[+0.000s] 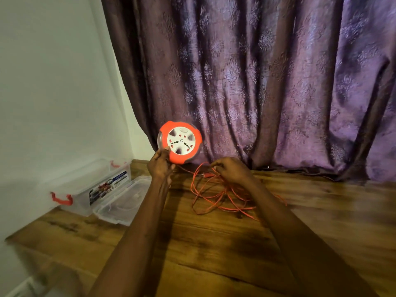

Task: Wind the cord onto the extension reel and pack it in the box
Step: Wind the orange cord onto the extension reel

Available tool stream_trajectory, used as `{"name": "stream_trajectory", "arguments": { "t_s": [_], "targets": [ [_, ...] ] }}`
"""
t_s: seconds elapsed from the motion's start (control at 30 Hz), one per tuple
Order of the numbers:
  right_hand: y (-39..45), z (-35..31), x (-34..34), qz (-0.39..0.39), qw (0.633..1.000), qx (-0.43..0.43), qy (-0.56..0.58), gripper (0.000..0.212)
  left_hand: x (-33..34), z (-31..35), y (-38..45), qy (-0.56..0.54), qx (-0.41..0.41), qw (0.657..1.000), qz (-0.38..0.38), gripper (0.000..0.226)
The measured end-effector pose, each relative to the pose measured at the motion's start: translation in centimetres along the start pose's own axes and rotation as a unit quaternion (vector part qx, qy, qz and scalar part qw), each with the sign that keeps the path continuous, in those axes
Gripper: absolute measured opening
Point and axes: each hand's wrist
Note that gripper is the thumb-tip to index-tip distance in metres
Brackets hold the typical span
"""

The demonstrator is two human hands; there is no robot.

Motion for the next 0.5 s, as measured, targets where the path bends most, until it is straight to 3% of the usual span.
{"name": "stream_trajectory", "arguments": {
  "t_s": [0.1, 0.2, 0.33, 0.43, 0.5],
  "targets": [
    [0.4, -0.3, 2.1, 0.046, 0.999, 0.003, 0.028, 0.023, -1.6, 0.1, -0.1, 0.007, -0.013, 1.000, 0.002, 0.027],
    [0.3, -0.3, 3.0, 0.103, 0.985, -0.027, 0.137, 0.024, -3.1, -0.3, -0.2, 0.023, -0.036, 0.999, -0.025, 0.033],
    [0.4, -0.9, 1.7, 0.157, 0.932, -0.076, 0.318, 0.046, -3.7, -0.8, -0.8, 0.053, -0.064, 0.991, -0.102, 0.020],
    [1.0, -1.3, -0.5, 0.124, 0.884, -0.088, 0.442, 0.059, -2.5, -0.7, -1.1, 0.091, -0.053, 0.979, -0.176, 0.020],
    [1.0, -1.2, -2.1, 0.070, 0.857, -0.094, 0.502, 0.044, -1.2, -0.7, -1.5, 0.103, -0.048, 0.967, -0.228, 0.021]
  ]
}}
Point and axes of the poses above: each hand's wrist, its own y-axis towards the middle knuckle, its own x-axis out of the palm, z = x × y, and after that the axes turned 10 degrees about -z, right-handed
